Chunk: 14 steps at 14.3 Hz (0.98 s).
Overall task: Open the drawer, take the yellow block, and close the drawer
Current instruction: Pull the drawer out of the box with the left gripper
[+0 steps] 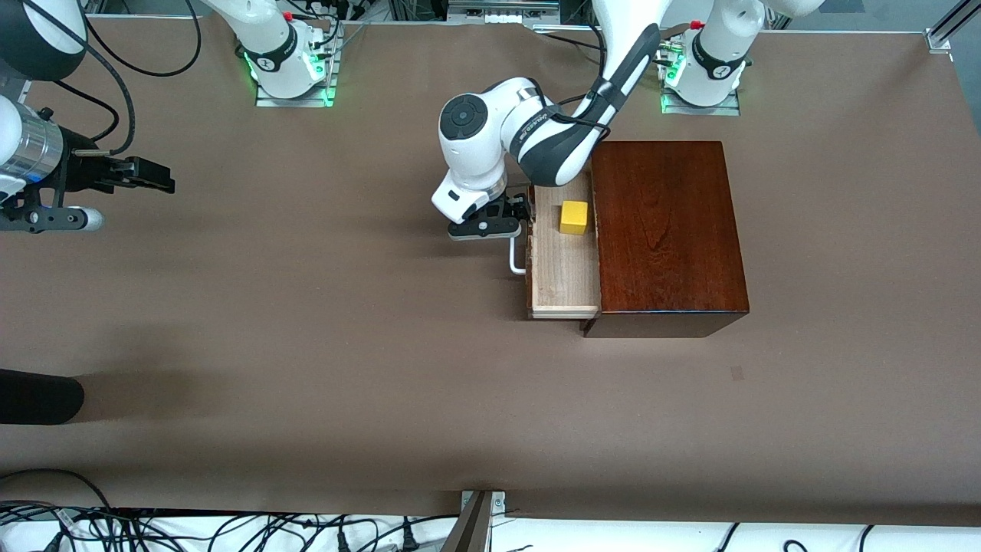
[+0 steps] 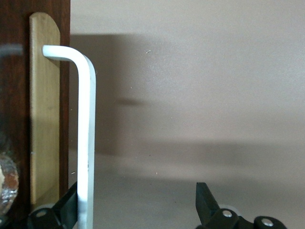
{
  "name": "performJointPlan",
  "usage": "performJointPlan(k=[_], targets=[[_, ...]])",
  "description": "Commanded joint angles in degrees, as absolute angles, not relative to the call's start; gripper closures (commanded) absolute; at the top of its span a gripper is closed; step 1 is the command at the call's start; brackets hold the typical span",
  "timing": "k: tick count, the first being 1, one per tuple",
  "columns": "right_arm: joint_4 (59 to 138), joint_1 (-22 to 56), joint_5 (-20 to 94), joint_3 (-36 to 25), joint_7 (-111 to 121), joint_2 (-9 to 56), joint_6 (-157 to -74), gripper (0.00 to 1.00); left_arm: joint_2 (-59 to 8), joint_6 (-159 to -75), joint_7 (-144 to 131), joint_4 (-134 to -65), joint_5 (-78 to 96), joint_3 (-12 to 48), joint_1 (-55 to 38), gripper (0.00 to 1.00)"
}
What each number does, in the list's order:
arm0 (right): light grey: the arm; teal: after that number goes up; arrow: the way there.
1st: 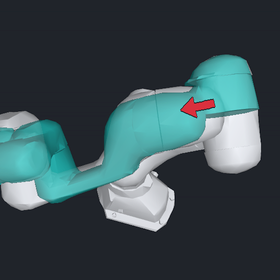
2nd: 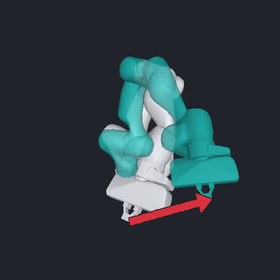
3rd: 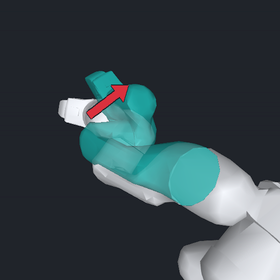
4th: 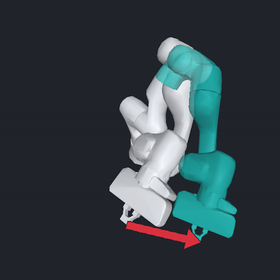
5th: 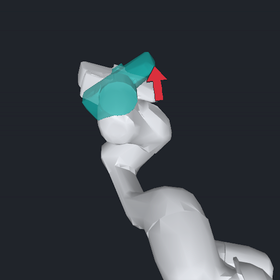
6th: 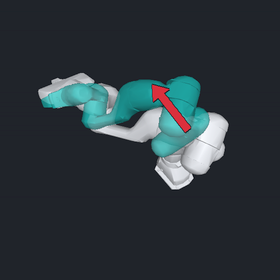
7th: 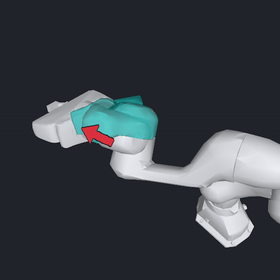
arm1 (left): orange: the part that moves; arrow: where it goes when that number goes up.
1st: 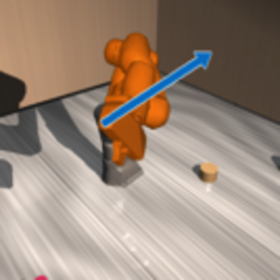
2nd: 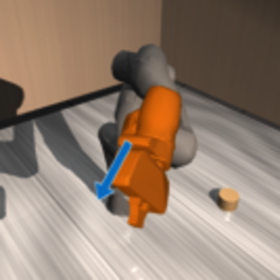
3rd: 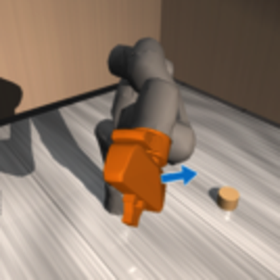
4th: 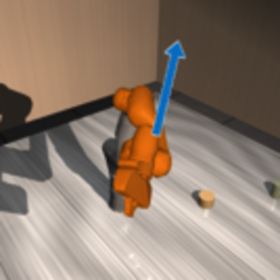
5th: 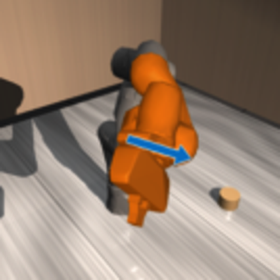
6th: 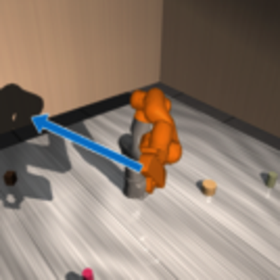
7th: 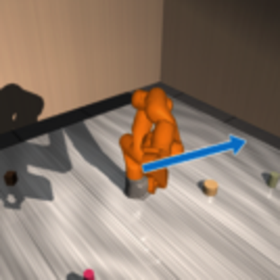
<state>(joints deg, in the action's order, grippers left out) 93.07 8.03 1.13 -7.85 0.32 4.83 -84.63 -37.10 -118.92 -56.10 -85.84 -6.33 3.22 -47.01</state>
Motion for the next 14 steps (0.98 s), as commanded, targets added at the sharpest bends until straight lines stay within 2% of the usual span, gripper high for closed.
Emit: performJointPlan(k=[1,10,14], targets=[[93.5,8.0,0.4,-7.9,0.6,4.5,-85.0,0.00,-41.7,-123.9,-58.8,-80.5,-2.0,4.7,-49.7,0.00],[93.4,8.0,0.4,-7.9,0.6,4.5,-85.0,0.00,-43.1,-125.7,-59.9,-78.9,-2.0,4.6,-50.6,0.00],[93.5,8.0,0.4,-7.9,0.6,4.5,-85.0,0.00,-41.2,-124.7,-59.1,-80.0,-2.9,4.6,-50.3,0.00]])
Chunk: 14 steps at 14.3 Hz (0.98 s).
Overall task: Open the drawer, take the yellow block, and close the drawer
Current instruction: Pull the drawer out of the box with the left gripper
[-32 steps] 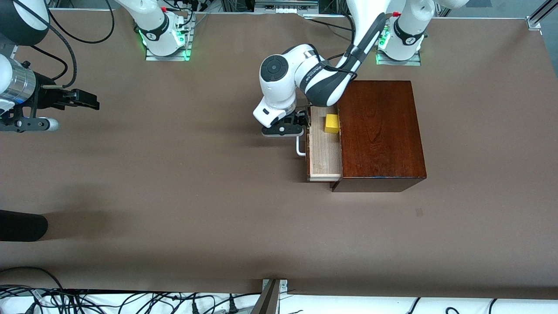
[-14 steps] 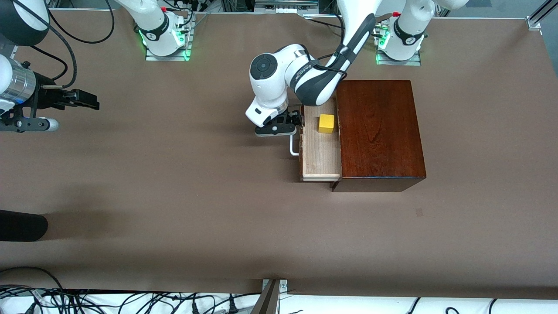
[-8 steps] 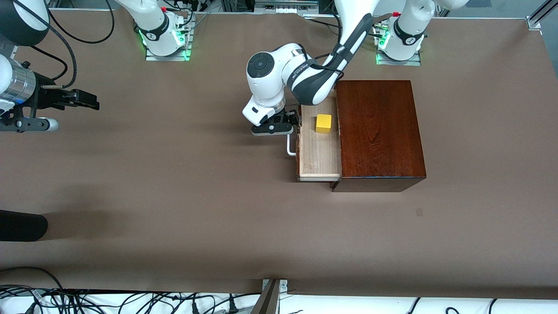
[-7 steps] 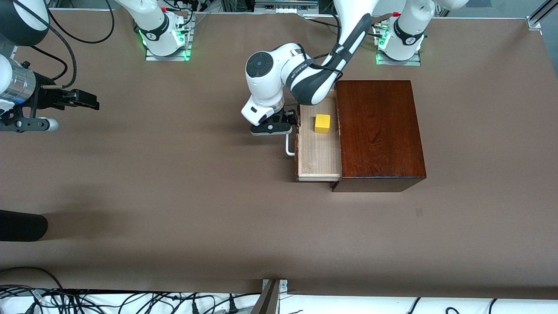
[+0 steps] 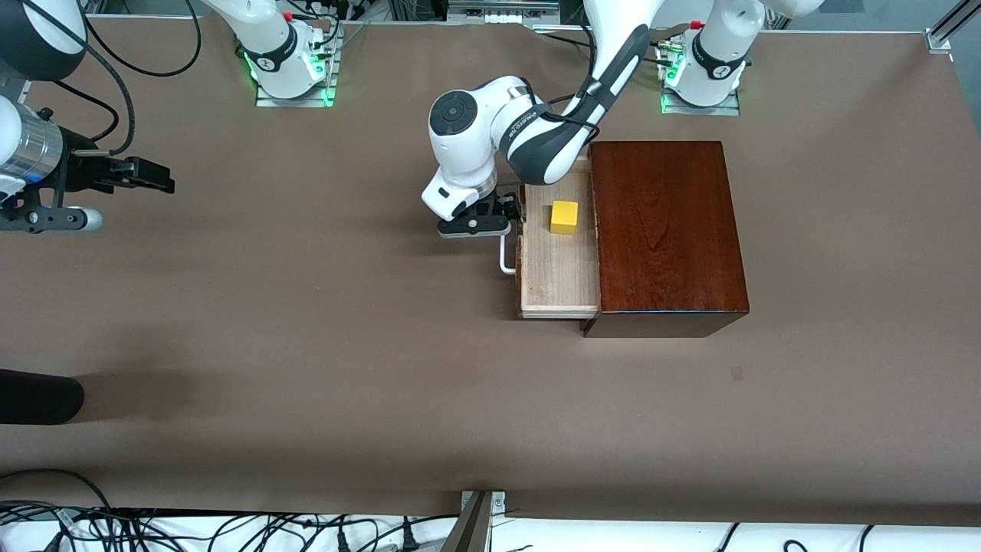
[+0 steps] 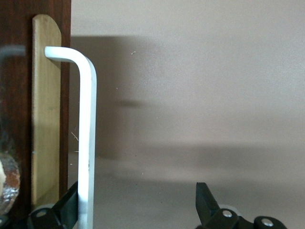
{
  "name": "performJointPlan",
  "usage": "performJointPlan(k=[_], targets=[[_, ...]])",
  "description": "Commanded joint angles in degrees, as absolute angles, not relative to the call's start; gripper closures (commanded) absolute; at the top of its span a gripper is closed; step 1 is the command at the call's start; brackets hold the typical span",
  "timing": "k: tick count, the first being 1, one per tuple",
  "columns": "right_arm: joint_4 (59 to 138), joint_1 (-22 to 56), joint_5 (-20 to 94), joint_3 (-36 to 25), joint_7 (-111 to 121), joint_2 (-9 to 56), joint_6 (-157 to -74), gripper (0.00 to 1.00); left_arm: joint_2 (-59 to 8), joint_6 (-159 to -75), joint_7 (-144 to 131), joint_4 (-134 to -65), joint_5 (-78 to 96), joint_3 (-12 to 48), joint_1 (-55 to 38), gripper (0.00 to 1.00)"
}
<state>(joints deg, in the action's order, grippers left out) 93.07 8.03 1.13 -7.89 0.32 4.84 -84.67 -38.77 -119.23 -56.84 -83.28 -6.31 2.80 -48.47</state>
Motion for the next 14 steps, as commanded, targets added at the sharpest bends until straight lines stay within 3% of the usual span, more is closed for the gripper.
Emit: performJointPlan(k=[1,14], targets=[[93.4,8.0,0.4,-7.9,0.6,4.5,-85.1,0.00,-40.5,-123.8,-59.1,-80.6,-2.9,4.1,-50.0,0.00],[92.9,8.3,0.3,-7.7,0.6,5.7,-87.7,0.00,-34.6,-113.7,-58.9,-82.8,-3.0,4.0,-48.3,0.00]])
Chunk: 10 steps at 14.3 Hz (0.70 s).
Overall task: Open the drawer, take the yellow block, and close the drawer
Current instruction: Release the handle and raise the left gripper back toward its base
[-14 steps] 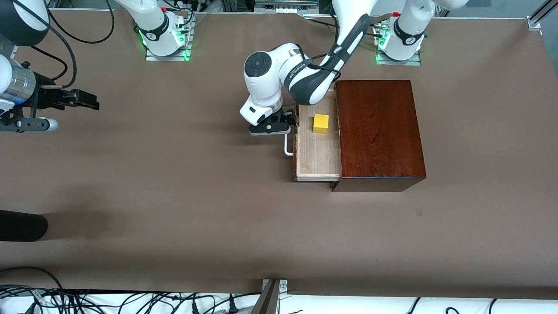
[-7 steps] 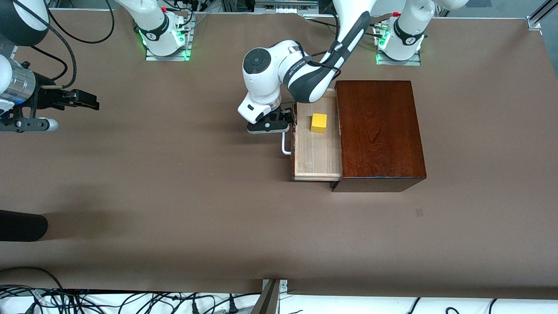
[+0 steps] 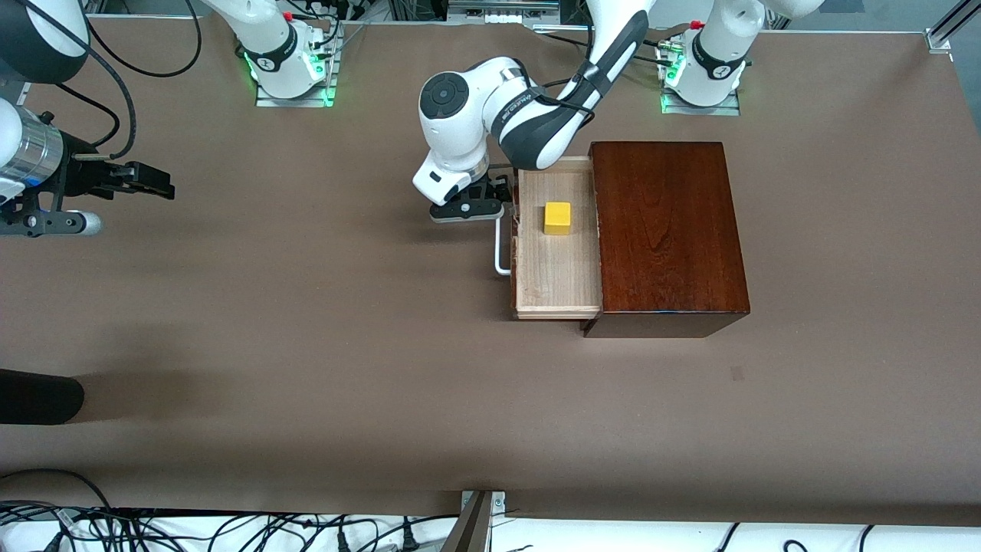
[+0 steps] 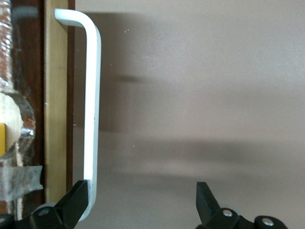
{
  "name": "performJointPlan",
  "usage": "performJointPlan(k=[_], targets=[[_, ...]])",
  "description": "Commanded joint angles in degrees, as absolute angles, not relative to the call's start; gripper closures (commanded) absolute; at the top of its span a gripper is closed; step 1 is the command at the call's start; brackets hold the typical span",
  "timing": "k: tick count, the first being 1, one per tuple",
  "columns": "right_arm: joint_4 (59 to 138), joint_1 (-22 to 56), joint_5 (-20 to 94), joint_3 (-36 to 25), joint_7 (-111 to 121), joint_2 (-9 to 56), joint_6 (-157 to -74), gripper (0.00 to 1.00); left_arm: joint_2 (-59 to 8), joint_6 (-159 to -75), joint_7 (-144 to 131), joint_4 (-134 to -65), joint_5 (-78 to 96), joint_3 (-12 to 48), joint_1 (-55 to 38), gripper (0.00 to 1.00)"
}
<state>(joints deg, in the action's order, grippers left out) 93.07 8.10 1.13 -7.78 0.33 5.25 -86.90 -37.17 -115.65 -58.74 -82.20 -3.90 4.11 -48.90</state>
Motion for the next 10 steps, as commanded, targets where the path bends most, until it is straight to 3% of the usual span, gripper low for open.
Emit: performJointPlan(k=[1,7,10], targets=[[92.9,8.3,0.3,-7.7,0.6,5.9,-88.0,0.00,-33.6,-112.5,-58.9,-82.6,-3.0,4.0,-47.9,0.00],[92.8,8.7,-0.2,-7.4,0.7,6.2,-88.2,0.00,-24.5,-106.3,-58.5,-83.2,-2.0,8.4,-42.0,0.00],[92.6,8.7,0.6,-7.6,2.5,7.3,-87.9,0.00,-17.9,-104.8,-57.1,-87.6,-2.0,9.5,-36.6,0.00]])
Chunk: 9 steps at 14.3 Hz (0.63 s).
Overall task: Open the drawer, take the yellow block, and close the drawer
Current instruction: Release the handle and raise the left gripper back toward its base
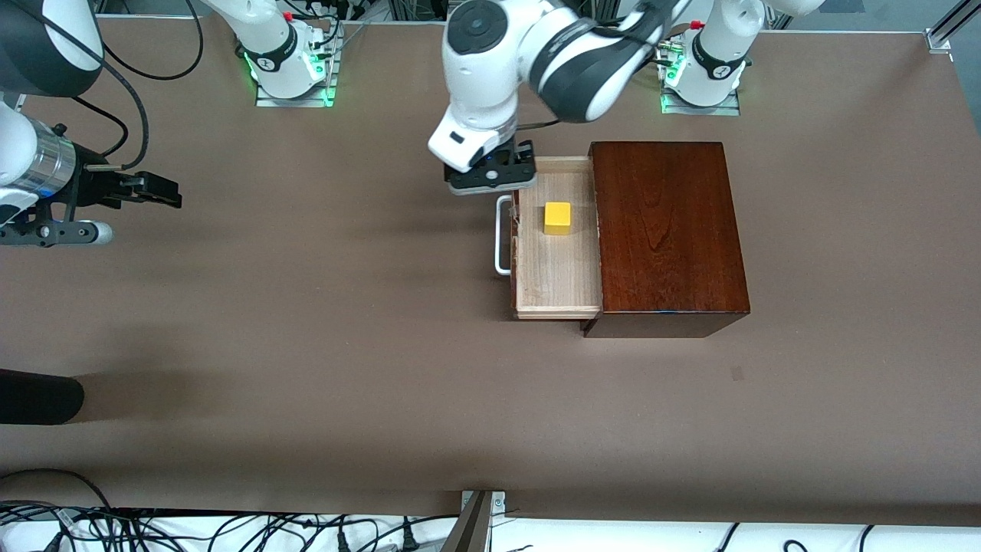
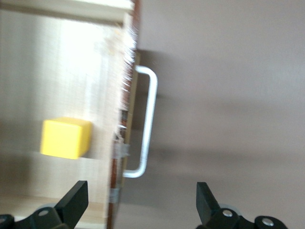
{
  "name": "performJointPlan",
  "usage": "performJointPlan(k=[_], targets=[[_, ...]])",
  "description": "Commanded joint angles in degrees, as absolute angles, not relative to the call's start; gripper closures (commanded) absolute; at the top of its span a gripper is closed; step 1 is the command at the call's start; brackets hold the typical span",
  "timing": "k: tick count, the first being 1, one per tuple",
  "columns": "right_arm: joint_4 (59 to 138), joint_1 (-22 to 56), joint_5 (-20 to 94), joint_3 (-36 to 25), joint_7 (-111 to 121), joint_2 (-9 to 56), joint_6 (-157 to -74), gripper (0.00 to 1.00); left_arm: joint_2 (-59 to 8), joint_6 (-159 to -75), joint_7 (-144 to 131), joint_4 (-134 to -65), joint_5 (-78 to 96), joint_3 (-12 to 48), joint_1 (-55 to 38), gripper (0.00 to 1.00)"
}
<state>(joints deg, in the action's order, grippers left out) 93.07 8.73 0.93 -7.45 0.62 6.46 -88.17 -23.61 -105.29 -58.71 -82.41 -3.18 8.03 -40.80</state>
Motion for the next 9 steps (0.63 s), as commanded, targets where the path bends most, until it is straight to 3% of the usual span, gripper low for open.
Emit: performJointPlan(k=[1,9], targets=[[92.2,9.3,0.4,-7.3,3.6,7.5,-87.9,0.00,-15.3,-104.0,-54.8,-89.3,-1.7,9.5,-34.6,0.00],[90.3,14.1,-4.7,-6.2,-2.5,6.9,-84.4,0.00,0.4,-94.1,-33.7,-96.3,-1.1,8.7,-18.4,0.00]])
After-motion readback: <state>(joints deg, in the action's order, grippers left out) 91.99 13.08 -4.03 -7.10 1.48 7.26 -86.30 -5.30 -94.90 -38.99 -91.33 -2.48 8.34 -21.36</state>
